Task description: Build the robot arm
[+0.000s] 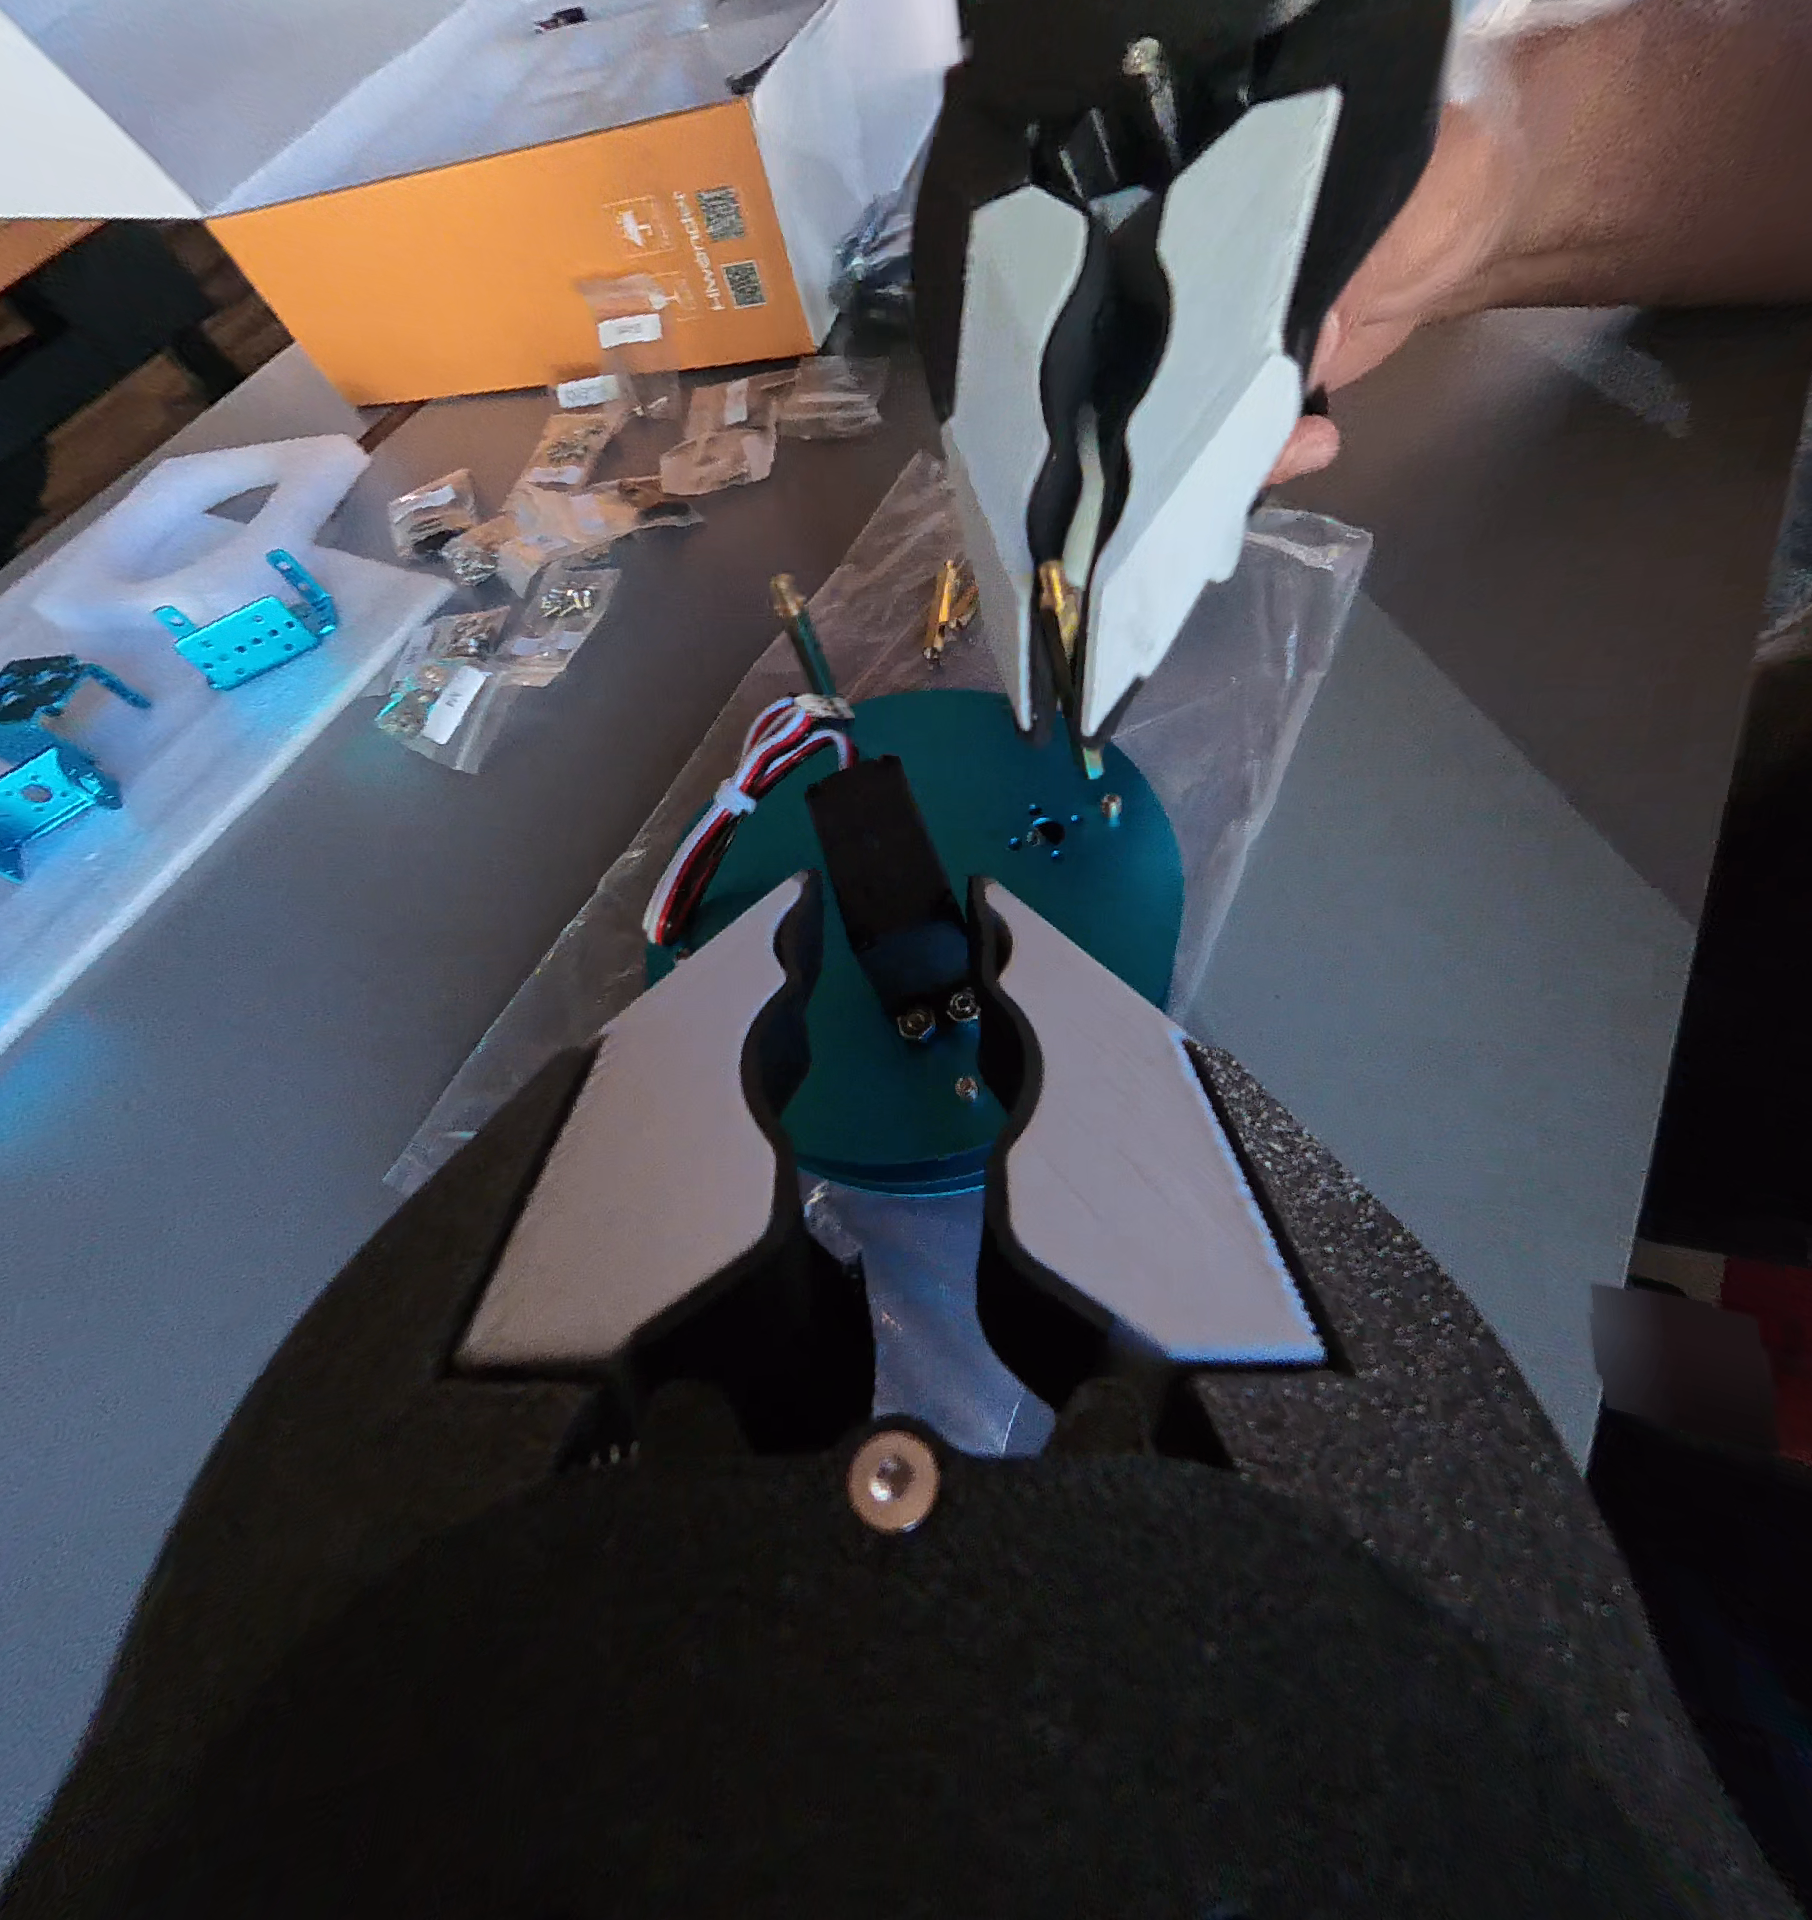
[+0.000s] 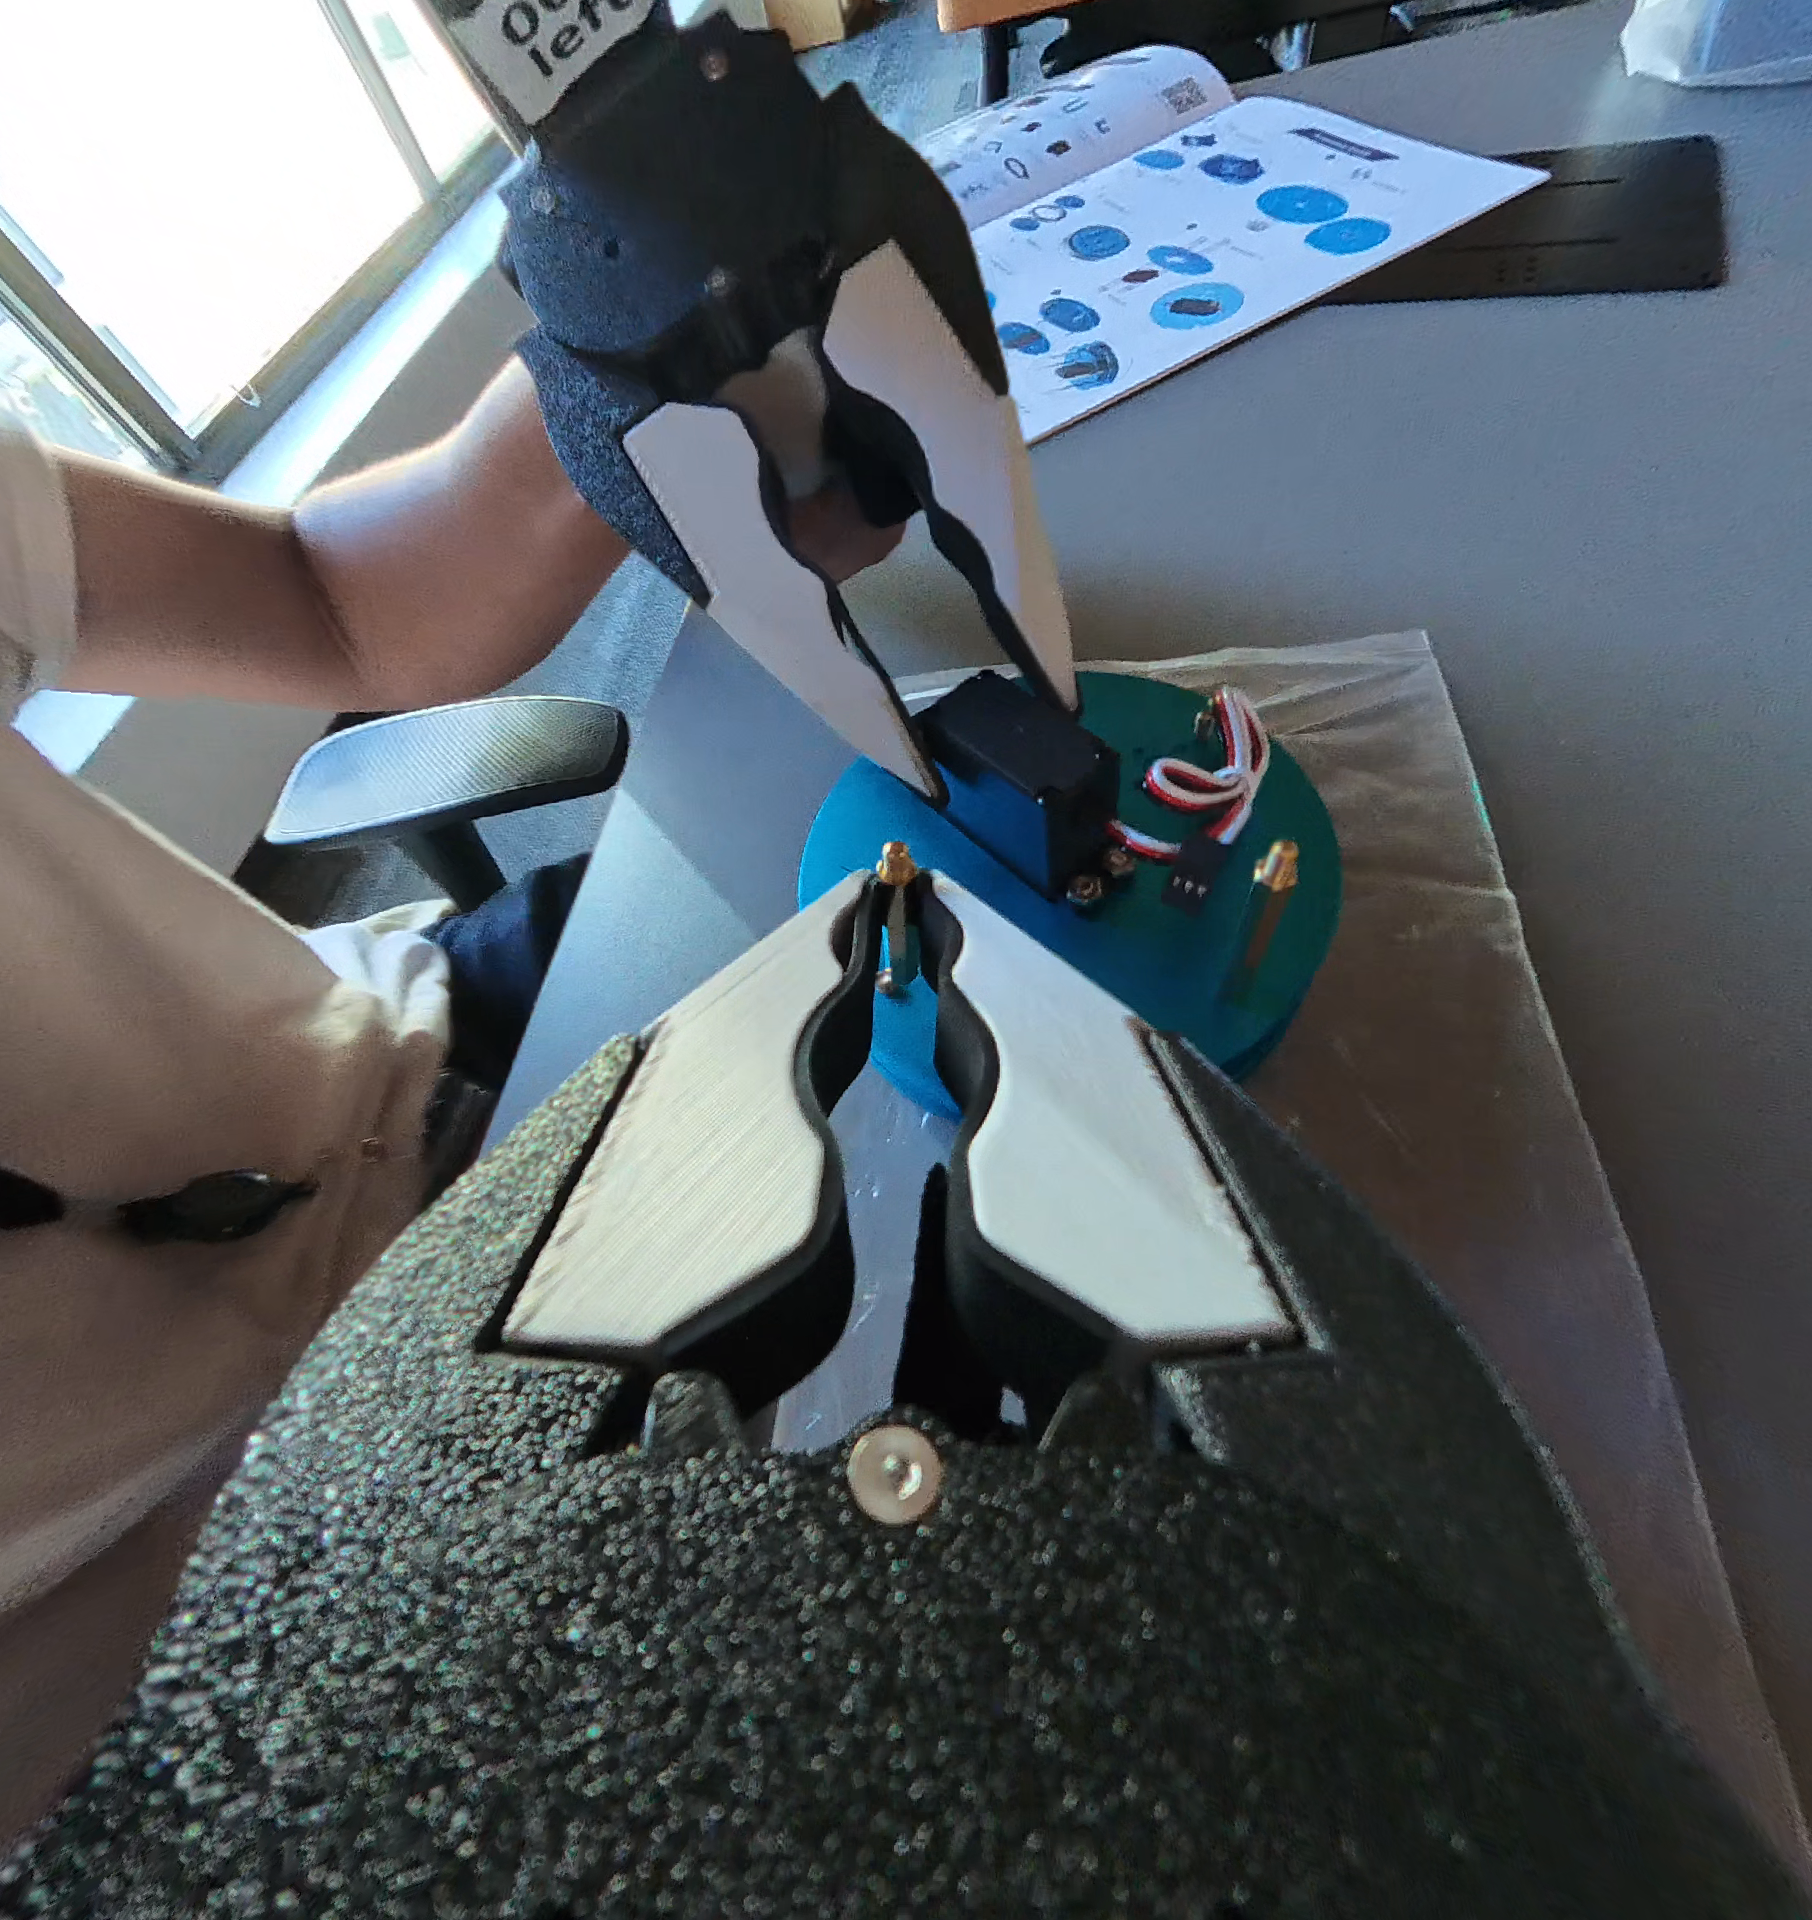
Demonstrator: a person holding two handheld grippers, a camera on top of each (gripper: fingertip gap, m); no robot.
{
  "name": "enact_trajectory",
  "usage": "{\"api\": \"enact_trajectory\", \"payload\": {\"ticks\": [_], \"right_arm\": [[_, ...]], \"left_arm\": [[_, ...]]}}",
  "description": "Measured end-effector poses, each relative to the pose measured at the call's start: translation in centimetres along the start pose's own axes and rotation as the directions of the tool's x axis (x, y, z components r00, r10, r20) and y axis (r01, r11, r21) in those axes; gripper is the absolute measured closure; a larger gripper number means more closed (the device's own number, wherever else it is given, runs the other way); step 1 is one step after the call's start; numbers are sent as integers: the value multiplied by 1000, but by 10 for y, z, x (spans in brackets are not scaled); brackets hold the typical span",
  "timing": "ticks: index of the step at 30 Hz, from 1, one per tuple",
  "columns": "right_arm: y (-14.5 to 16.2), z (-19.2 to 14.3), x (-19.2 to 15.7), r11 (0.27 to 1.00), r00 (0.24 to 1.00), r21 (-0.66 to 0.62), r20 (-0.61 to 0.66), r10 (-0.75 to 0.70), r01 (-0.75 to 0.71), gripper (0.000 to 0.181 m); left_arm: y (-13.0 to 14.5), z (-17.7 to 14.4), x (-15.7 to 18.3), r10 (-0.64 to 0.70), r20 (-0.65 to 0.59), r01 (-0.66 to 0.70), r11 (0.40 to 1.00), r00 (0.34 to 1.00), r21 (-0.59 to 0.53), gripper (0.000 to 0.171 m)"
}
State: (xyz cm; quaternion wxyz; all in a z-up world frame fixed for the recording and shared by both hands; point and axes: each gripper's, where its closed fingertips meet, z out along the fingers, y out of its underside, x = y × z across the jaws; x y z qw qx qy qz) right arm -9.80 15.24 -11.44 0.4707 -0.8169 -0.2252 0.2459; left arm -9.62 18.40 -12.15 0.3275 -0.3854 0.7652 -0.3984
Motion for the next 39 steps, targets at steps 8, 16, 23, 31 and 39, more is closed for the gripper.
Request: {"api": "enact_trajectory", "payload": {"ticks": [8,16,23,31,39], "right_arm": [[2,10,-7,999,1000,-51,7,-17,17,176],[6,8,-6,998,1000,-66,-9,-18,18,176],[6,8,-5,996,998,-72,-32,-54,52,176],[6,9,-5,997,1000,-69,-20,-23,21,177],[7,8,-6,998,1000,-64,-8,2,-3,177]], "left_arm": [[-26,-19,11,8,190,-29,994,982,109,138],[-14,-12,25,8,230,-20,999,973,48,134],[-20,-6,29,30,252,-41,998,967,37,133],[-22,10,29,71,346,-86,996,935,26,128],[-18,19,23,80,405,-98,995,911,23,126]]}}
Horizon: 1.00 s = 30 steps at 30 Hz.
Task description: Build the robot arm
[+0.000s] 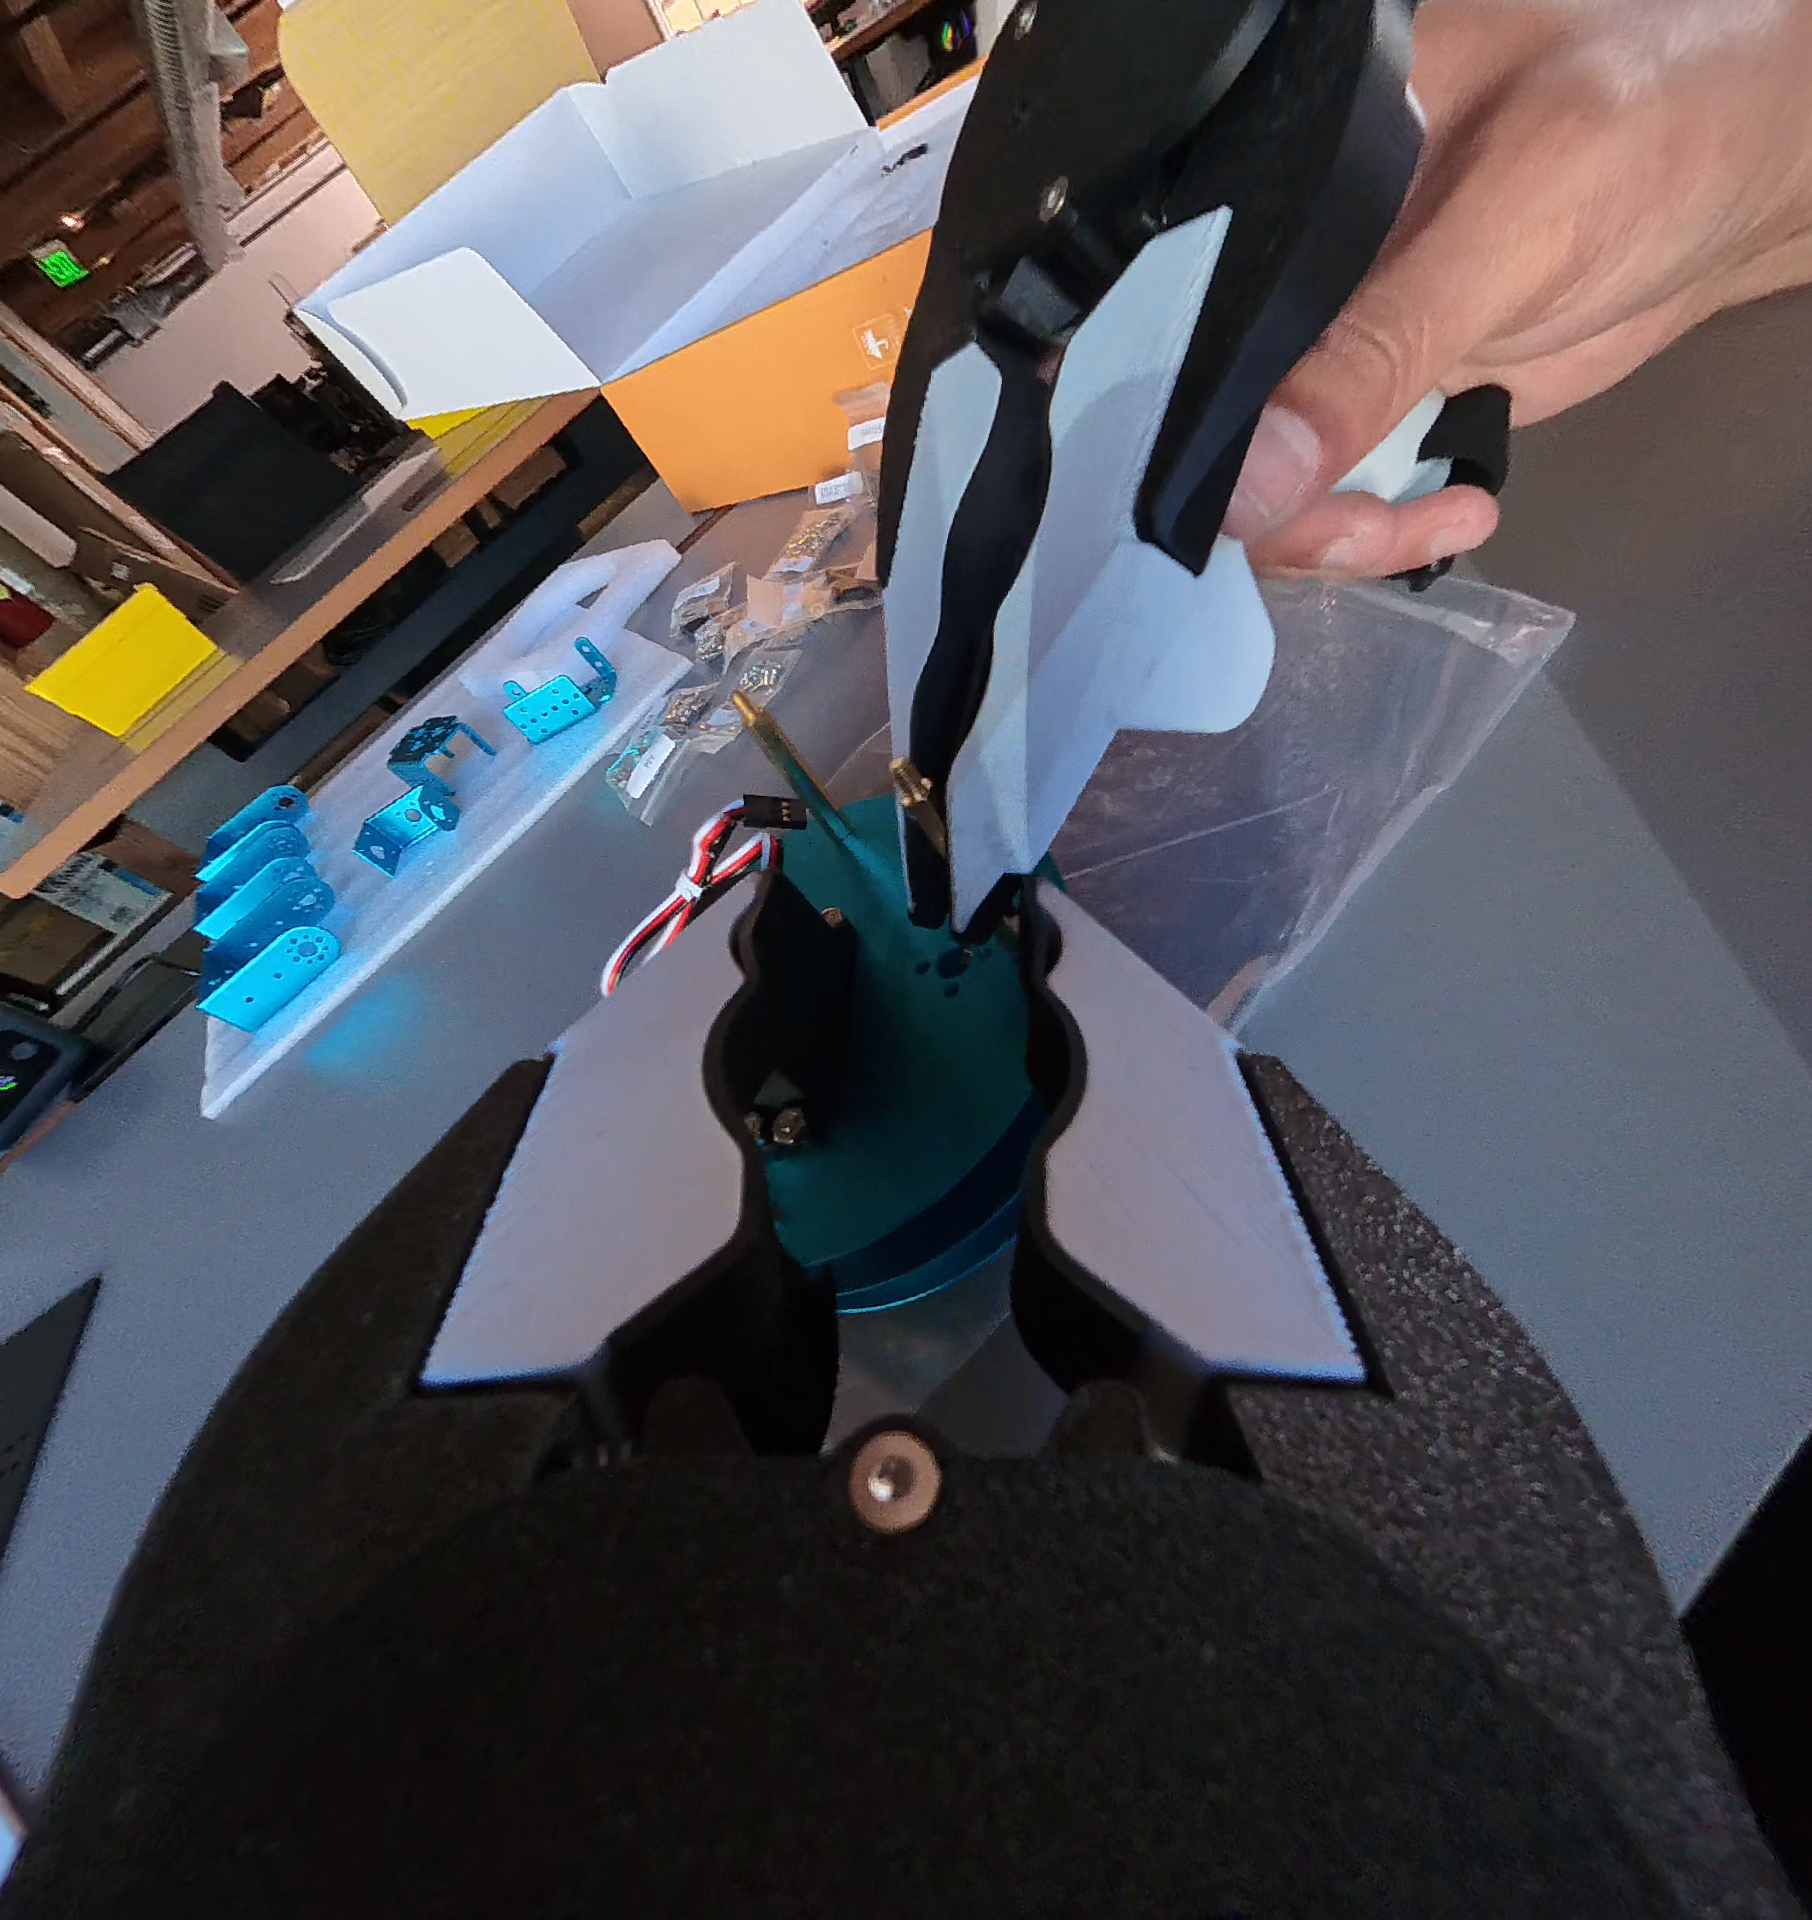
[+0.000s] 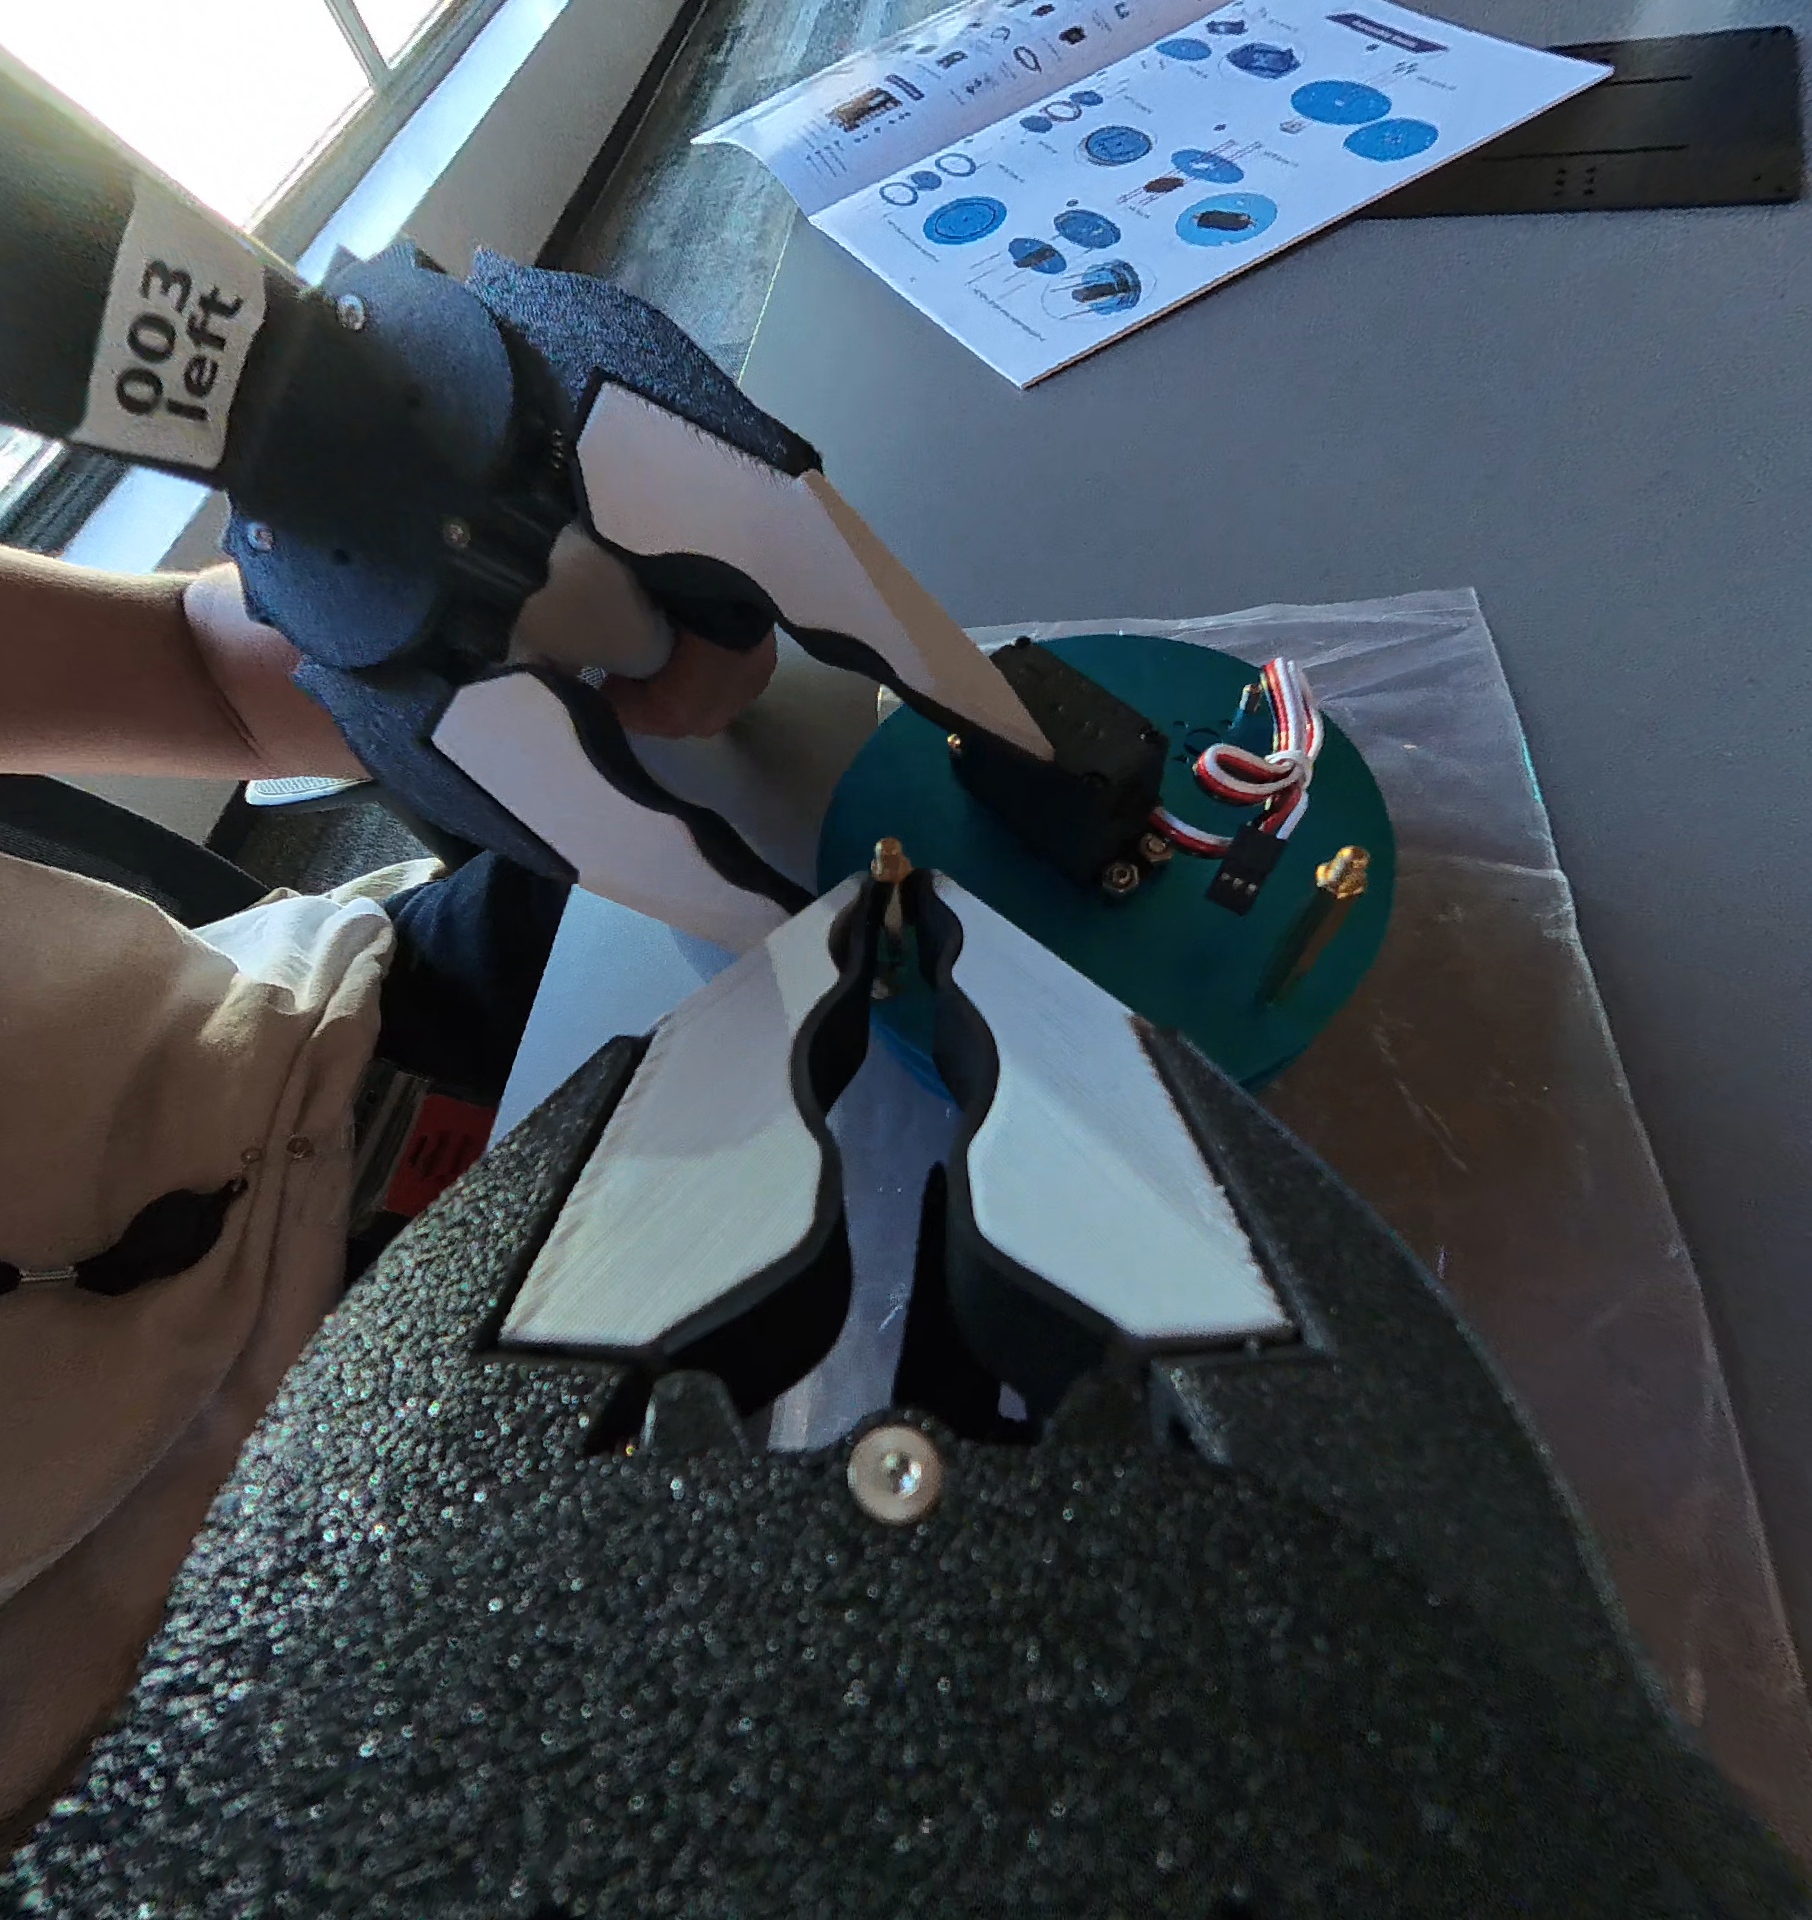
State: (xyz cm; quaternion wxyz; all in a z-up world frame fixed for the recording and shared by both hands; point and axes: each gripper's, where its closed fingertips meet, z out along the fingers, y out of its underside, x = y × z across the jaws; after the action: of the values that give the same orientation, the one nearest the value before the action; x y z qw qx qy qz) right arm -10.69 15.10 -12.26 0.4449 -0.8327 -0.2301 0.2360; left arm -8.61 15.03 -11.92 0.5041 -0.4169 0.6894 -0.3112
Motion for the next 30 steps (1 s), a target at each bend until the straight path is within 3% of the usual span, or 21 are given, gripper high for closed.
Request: {"api": "enact_trajectory", "payload": {"ticks": [15,30], "right_arm": [[-3,-6,-6,992,985,50,136,106,-113,171],[-1,-6,-2,996,993,50,91,69,-73,174]], "left_arm": [[2,-2,0,13,-12,-13,1000,1000,0,126],[-1,-16,-7,-22,-41,22,1000,999,10,129]]}}
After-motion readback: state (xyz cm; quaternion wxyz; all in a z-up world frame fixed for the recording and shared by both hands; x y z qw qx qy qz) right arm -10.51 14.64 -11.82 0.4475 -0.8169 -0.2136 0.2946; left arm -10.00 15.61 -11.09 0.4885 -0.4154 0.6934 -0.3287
